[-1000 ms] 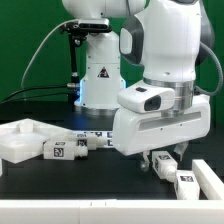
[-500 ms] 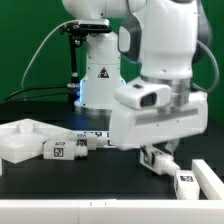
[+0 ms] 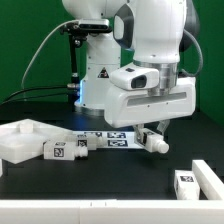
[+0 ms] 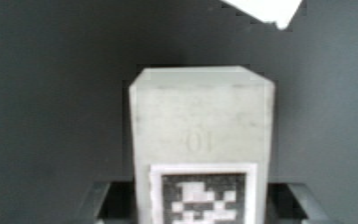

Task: Assemble square table

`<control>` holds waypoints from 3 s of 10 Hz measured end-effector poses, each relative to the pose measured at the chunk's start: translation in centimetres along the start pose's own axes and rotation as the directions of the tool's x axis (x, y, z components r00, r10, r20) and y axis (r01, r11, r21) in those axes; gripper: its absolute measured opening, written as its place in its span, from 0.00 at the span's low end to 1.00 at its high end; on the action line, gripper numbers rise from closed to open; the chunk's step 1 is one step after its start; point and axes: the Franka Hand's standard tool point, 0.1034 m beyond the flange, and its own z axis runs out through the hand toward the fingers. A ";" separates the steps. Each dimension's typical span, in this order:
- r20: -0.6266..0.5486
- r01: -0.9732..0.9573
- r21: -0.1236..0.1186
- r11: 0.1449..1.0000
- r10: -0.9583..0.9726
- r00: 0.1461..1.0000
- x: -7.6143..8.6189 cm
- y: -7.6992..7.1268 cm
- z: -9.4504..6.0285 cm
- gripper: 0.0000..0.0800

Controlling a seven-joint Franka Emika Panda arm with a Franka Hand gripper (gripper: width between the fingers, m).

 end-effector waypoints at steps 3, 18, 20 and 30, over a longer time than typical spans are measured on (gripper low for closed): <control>-0.015 -0.070 0.010 0.998 0.070 0.997 -1.5 -1.0 1.1 0.35; 0.158 -0.198 0.038 0.980 0.189 0.969 4.2 1.4 -3.5 0.81; 0.147 -0.285 0.060 0.957 0.274 0.950 4.6 2.0 -2.2 0.81; 0.095 -0.354 0.052 0.934 0.349 0.933 12.2 3.8 -2.1 0.81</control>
Offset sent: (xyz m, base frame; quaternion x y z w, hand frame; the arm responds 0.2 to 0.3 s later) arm -0.0552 0.0022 -0.0298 0.0306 0.0248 0.0962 0.9946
